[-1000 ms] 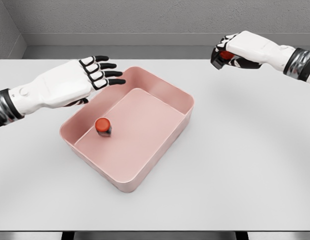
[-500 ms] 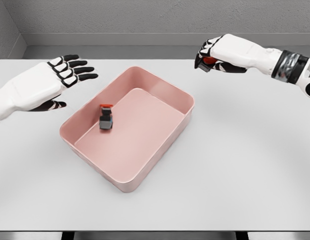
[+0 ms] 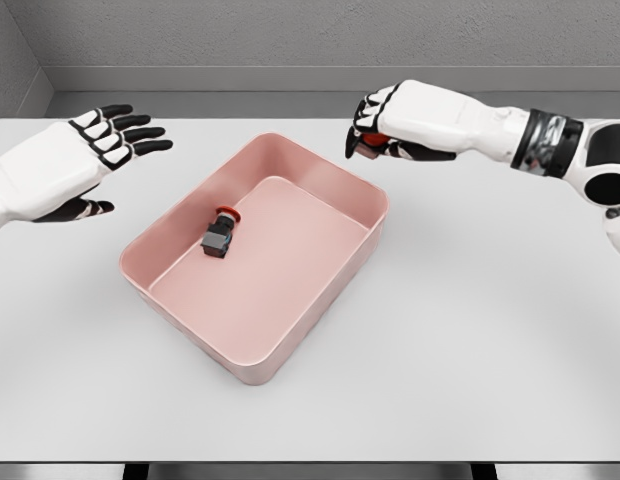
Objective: Put the industrial switch in the basket with both arms
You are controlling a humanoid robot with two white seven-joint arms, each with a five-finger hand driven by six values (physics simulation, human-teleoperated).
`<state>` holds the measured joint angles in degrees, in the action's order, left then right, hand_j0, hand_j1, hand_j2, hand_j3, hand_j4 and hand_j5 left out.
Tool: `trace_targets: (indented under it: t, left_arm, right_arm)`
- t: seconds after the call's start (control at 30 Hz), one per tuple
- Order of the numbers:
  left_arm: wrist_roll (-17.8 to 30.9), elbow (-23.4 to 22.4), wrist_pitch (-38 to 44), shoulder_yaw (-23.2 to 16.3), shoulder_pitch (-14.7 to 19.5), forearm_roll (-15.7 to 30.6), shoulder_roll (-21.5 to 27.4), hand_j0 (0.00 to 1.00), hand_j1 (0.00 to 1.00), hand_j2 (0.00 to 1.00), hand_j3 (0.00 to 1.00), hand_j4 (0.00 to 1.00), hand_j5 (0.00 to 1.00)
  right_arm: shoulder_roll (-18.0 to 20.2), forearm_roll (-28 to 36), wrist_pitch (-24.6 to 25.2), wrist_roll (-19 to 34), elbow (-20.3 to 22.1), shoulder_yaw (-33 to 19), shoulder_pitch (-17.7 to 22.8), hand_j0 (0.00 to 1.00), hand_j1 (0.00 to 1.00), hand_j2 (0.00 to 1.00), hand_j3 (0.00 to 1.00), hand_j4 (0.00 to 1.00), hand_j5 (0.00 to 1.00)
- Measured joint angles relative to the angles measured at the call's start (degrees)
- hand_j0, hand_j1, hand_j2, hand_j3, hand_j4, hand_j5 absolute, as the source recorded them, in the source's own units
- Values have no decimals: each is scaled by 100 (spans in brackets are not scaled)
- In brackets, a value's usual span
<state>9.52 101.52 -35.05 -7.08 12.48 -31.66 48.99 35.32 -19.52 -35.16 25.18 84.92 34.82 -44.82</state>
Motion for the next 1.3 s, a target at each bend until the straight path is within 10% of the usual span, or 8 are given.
trace_targets:
  t: [0.53,0.7,0.97,1.3]
  left_arm:
    - [1,14,0,21,0,-2,0,100,100,100,100,100,100]
    - [1,16,0,21,0,-7,0,100,100,100,100,100,100]
    - [31,11,0,15,-62,-40,-8,100,100,100,100,100,100]
    - [36,11,0,13,-88,-52,-9,100,100,100,100,100,100]
  right_arm:
    - [-468,176,-3,5,609,644,-167,55,55,55,55,55,55]
    - [-568,176,-2,-25,686,717,-167,99,99,99,99,99,99]
    - [-578,201,3,-50,710,722,-193,100,100,100,100,100,100]
    - [657,361,0,-38,234,48,299,100,100,100,100,100,100]
